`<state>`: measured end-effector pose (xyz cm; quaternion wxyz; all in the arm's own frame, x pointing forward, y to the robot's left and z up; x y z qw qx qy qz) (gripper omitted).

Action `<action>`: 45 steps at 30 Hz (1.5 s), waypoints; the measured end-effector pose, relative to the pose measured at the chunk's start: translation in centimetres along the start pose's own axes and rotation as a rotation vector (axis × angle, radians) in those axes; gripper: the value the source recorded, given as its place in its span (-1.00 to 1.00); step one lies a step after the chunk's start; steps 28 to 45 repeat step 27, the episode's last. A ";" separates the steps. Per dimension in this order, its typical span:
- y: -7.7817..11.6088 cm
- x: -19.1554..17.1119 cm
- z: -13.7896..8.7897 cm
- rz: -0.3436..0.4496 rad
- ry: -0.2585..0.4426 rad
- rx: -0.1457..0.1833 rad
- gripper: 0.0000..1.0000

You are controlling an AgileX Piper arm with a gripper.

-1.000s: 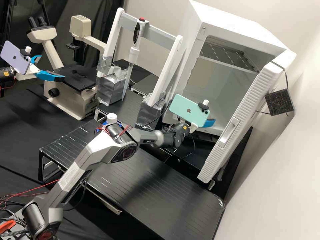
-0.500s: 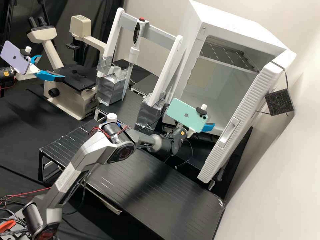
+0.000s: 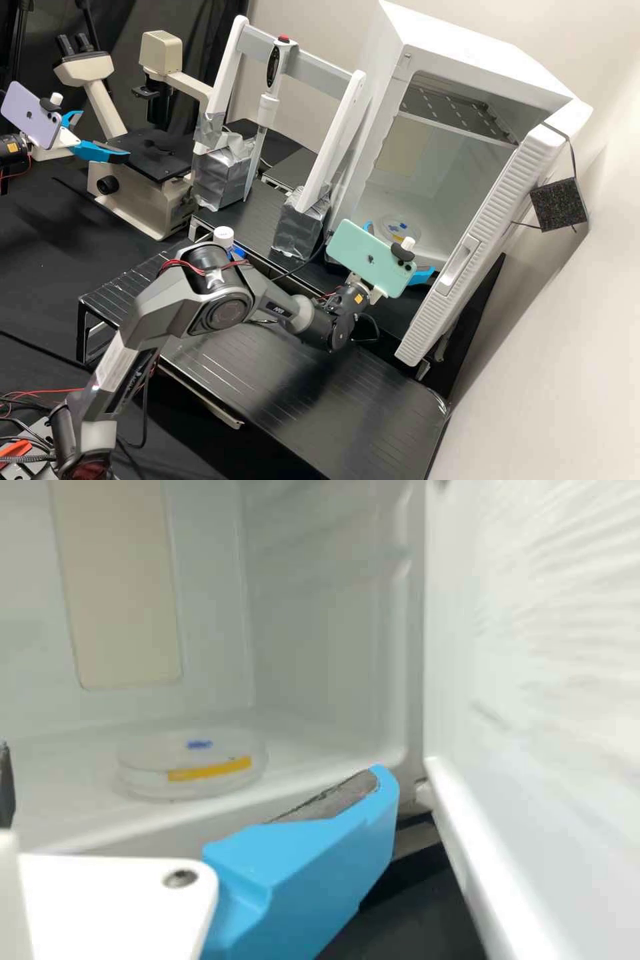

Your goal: Move the petri dish to the incubator

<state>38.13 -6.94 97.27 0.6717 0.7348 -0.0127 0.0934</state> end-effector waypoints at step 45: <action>-5.9 -22.0 -5.7 0.106 -0.164 0.146 1.00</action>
